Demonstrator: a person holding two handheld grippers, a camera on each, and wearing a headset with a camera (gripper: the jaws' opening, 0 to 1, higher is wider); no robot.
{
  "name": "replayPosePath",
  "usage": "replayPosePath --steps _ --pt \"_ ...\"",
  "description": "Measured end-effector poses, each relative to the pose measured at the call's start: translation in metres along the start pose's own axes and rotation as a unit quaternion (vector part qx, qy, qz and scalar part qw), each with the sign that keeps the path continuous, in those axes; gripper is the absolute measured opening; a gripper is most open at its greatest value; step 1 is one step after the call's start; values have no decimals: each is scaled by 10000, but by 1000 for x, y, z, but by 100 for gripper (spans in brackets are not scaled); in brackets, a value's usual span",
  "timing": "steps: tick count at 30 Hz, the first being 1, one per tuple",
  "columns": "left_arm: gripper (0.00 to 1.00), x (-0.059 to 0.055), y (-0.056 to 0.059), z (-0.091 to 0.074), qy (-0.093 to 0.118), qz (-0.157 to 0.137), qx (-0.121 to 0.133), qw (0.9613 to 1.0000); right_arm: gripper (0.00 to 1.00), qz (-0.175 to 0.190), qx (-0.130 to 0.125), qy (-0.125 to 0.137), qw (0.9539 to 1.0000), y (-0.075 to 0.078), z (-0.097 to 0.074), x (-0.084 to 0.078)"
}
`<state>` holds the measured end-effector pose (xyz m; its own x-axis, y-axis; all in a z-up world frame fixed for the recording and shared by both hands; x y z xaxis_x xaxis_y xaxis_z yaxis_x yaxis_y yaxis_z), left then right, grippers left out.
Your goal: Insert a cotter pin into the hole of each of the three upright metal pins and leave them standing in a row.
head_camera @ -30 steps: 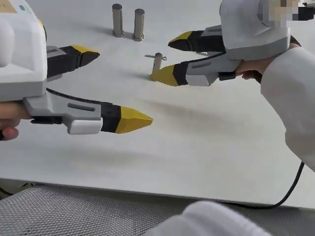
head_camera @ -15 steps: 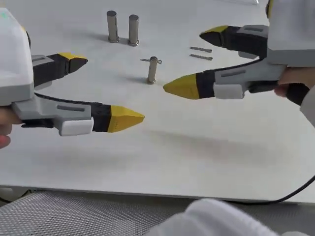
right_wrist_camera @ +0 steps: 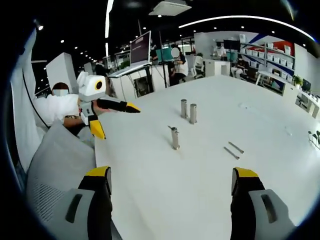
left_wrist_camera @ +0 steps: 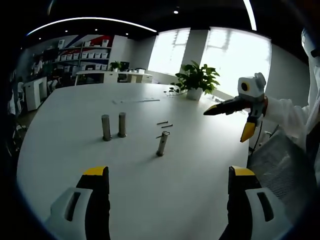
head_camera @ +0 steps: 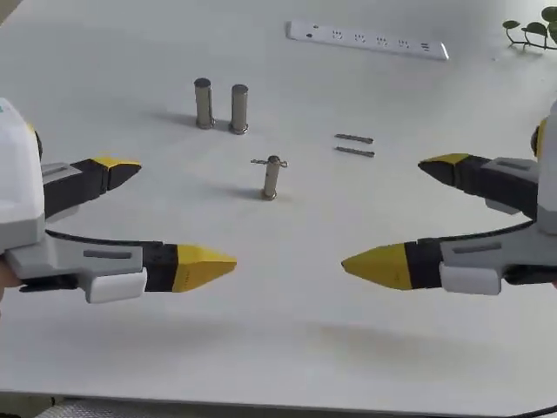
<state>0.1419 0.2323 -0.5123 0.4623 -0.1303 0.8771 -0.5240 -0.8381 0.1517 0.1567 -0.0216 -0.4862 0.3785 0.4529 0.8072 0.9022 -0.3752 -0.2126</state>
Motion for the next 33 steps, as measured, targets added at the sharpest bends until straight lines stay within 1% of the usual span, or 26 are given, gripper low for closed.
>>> replayPosePath --steps 3,7,9,11,12,14,16,18,19,21,24,26,28,29,30,33 --pt "99 1 -5 0 1 -34 50 10000 98 26 -7 -22 10000 -2 0 -1" --pt "99 4 -8 -2 10 -6 95 10000 98 88 -54 19 9999 -4 0 0" --pt "99 6 -11 -2 25 -3 120 9999 98 100 -74 40 9999 -5 1 1" --pt "99 9 -17 -2 90 163 256 9995 98 85 -142 51 9999 -4 0 2" --pt "99 12 -21 -1 112 260 358 9990 98 72 -164 66 9998 -4 0 2" --pt "99 16 -26 1 111 290 387 9988 98 107 -206 118 9997 -5 0 3" --pt "99 23 -33 5 150 388 413 9983 98 137 -233 151 9995 -5 -2 2" --pt "99 32 -41 9 202 458 442 9978 98 179 -271 162 9993 -7 -3 0" --pt "96 38 -45 12 268 529 451 9972 98 192 -296 171 9992 -8 -4 -1" --pt "91 47 -52 20 327 579 457 9967 98 255 -342 212 9989 -9 -6 -3" --pt "88 57 -60 31 391 608 436 9964 98 306 -421 225 9984 -10 -8 -7" --pt "86 65 -68 44 475 580 442 9962 98 312 -604 221 9974 -7 -10 -12" --pt "83 69 -73 57 533 503 500 9961 98 386 -645 244 9969 -7 -11 -15" --pt "80 70 -73 59 532 509 504 9960 98 386 -656 253 9968 -7 -12 -15" --pt "78 70 -77 68 518 488 542 9960 98 393 -690 261 9965 -8 -13 -16" --pt "77 70 -80 81 467 571 581 9956 98 421 -752 253 9960 -9 -15 -17"
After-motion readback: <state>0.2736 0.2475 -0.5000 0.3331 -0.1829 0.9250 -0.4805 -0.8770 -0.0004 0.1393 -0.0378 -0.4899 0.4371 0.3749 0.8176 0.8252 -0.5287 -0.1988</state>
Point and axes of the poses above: the centre of the closed fingertips' face, and the gripper's own axes: z roughly forward along the fingers, y roughly to its right, x roughly out of its top, the point moved 6 cm from there along -z, roughly backward along the fingers, and after that the axes turned 12 degrees about x, right-handed, at the moved point
